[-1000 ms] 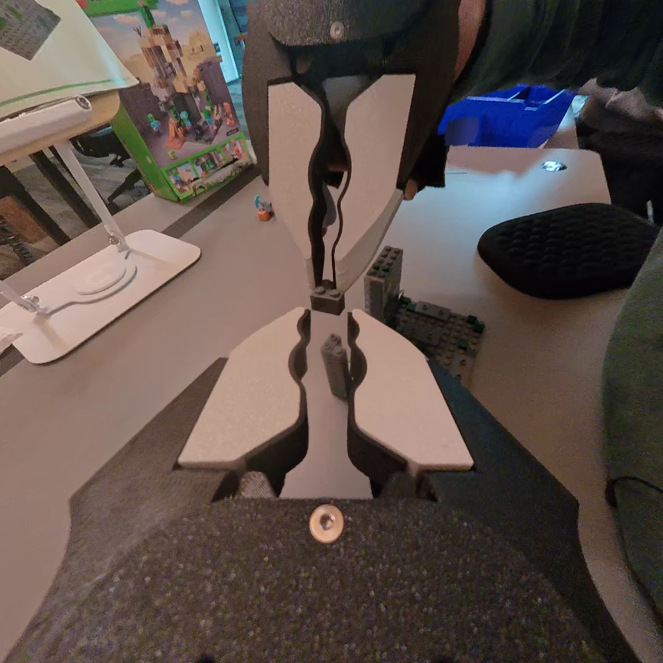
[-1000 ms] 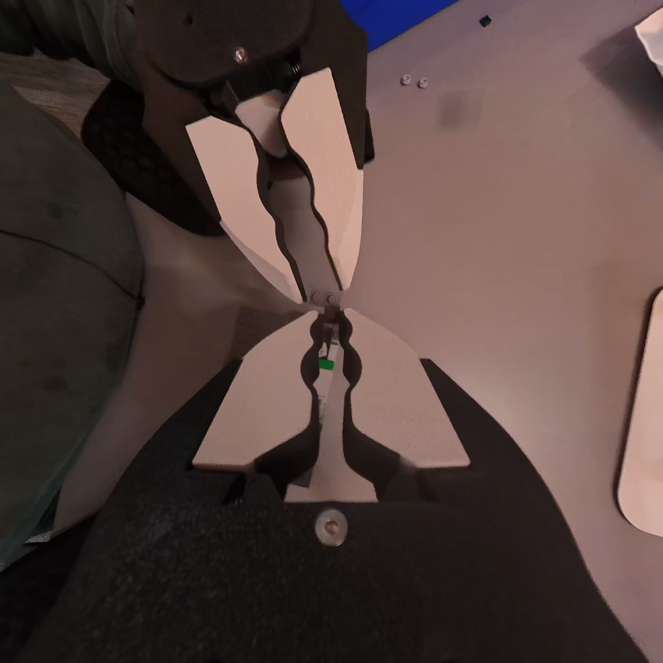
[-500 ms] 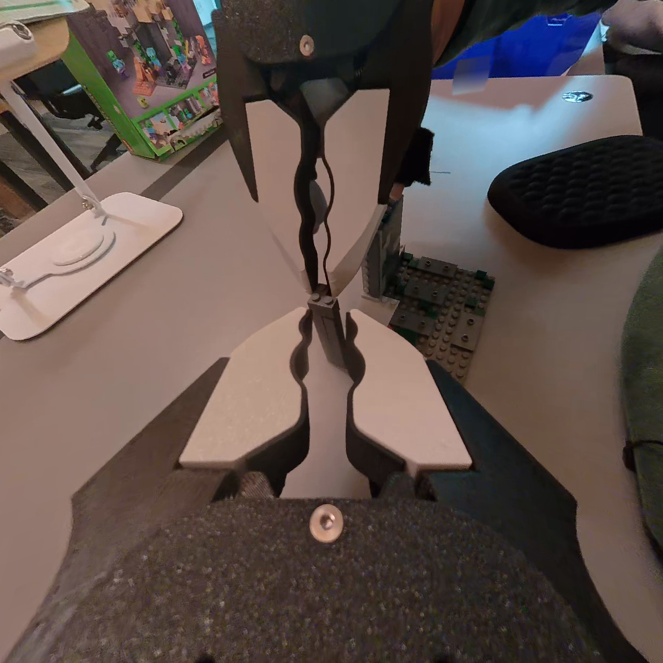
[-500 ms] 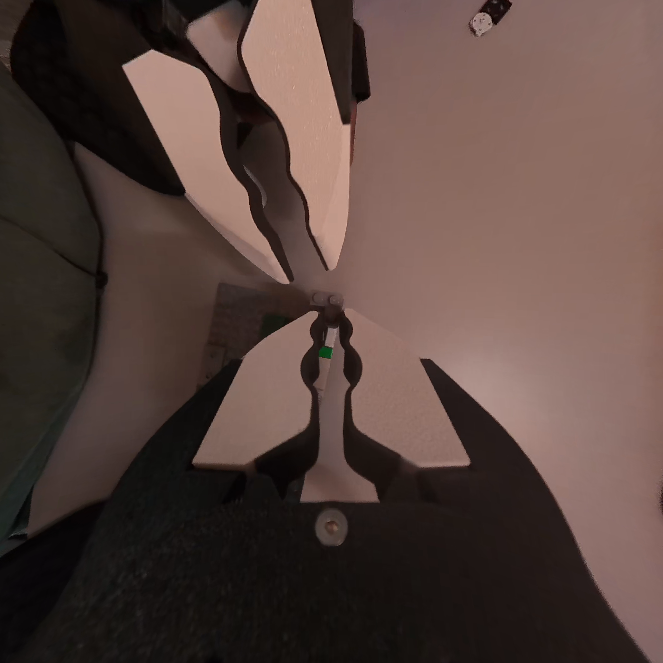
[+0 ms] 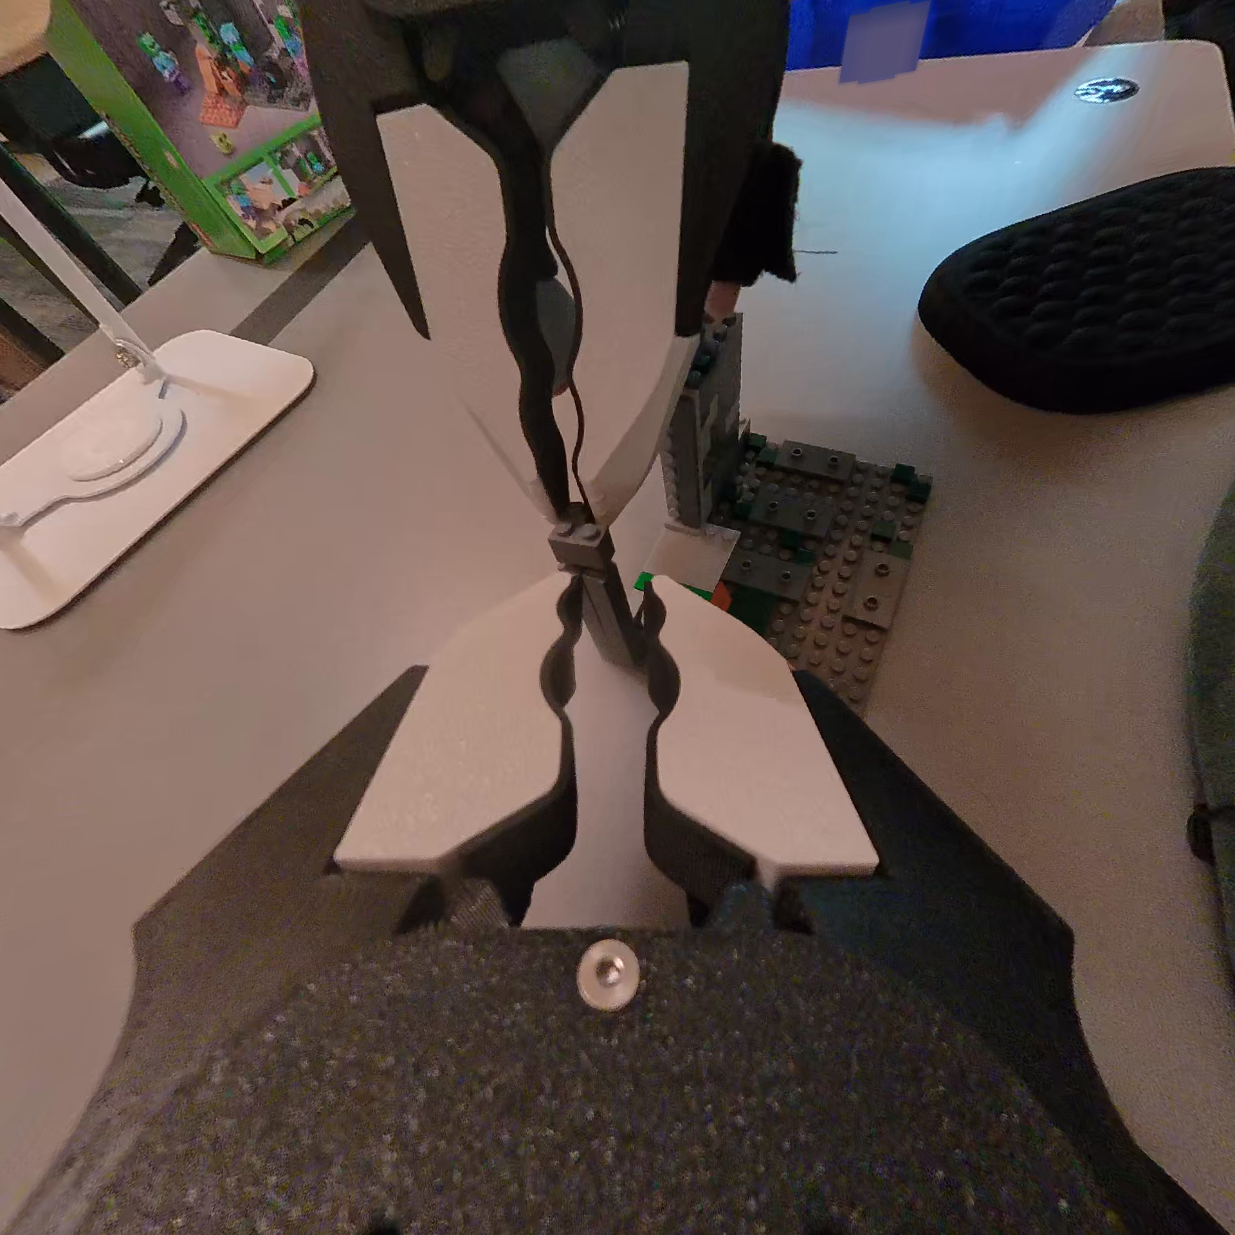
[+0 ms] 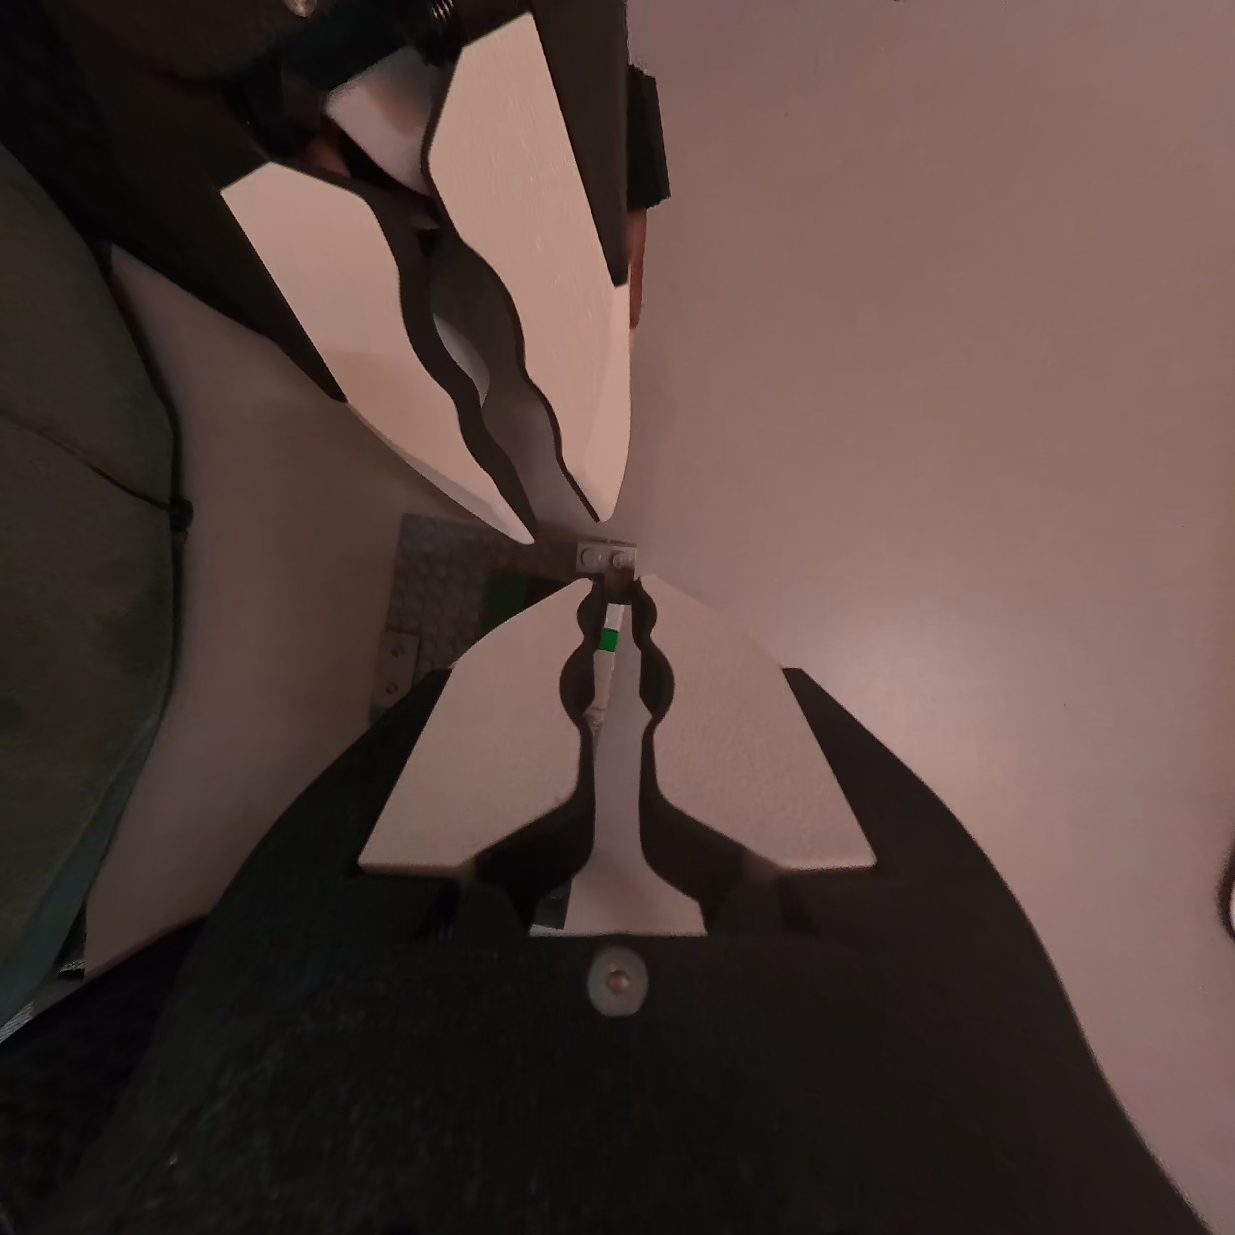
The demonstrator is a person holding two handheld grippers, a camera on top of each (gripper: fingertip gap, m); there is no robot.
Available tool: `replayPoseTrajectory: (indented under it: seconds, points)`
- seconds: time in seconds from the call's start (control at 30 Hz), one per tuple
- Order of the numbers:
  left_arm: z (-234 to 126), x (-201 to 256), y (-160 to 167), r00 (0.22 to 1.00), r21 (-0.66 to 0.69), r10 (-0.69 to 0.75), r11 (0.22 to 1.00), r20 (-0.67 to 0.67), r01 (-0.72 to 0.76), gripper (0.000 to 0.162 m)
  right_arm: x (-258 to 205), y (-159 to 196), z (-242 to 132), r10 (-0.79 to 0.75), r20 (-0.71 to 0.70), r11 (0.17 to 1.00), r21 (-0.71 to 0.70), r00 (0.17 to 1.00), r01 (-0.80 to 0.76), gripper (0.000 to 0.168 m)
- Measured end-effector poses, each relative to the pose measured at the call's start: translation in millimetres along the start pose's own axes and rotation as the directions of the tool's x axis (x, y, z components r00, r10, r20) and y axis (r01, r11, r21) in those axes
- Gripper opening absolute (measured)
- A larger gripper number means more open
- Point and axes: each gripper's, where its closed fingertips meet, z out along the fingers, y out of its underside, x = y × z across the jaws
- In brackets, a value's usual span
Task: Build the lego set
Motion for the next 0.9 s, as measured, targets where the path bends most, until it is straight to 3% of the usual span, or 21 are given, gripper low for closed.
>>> replayPoseTrajectory:
  seconds: [0.9]
  points:
    - [-3,0,10,0.998,-0.01,-0.055,0.998,-0.028,0.055,0.015,-1,-4,5,-0.001,-0.024,0.985,-0.173,1.0,-0.004,0.01]
